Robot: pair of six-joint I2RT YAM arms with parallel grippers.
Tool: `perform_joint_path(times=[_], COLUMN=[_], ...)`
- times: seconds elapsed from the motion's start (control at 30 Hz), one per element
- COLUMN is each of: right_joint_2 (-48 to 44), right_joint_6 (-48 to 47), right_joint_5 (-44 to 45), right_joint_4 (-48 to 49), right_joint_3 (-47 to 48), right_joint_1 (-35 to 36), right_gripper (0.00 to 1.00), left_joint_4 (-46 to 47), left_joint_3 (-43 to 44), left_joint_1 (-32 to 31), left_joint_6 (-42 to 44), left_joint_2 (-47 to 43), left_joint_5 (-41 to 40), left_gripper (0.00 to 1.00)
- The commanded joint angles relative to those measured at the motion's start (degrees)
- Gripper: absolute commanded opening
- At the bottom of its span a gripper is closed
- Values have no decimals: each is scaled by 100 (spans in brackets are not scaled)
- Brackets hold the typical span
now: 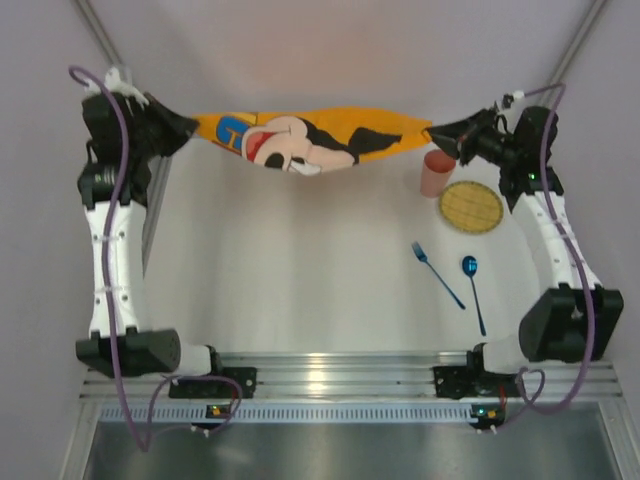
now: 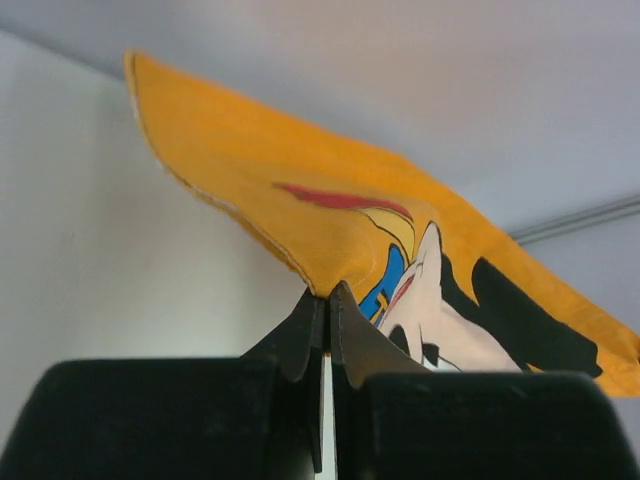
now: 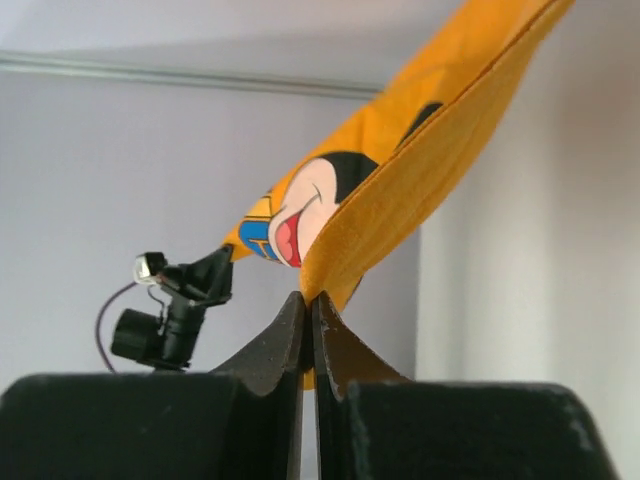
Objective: Set the dinner table for one person
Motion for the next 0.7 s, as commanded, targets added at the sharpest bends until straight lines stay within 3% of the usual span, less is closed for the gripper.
perform_joint_path(times=[0.0, 0.07, 0.13, 0.23, 0.27, 0.3, 0.63, 0.67], right_joint_2=[-880, -978, -787, -172, -31, 136, 295, 356], right_joint_6=[-1743, -1613, -1638, -2460, -2752, -3173, -4020, -4229], right_joint_5=[489, 480, 471, 418, 601, 707, 1429, 1438], right_joint_4=[-1124, -625, -79, -462, -1135, -1394, -2546, -2817], right_joint_3=[-1591, -3038, -3642, -3821, -3655, -3593, -3584, -3531], right_joint_1=[515, 632, 782, 975, 1028, 1080, 888, 905], right_gripper=[0, 0, 0, 0, 0, 0, 1, 7], left_joint_4=[283, 432, 556, 425, 294, 179, -490, -490], left_joint_3=[-2490, -3963, -4690, -5623, -5860, -5906, -5977, -5951], left_joint_1=[-21, -30, -39, -39, -21, -30, -21, -21], left_joint_6=[216, 172, 110, 119, 110, 110, 162, 206], left_joint_2=[-1012, -1655, -2007, -1956, -1877, -1798, -2035, -1991], left_joint_5=[-152, -196, -328, -512, -591, -635, -1514, -1619], left_gripper=[0, 0, 0, 0, 0, 0, 0, 0])
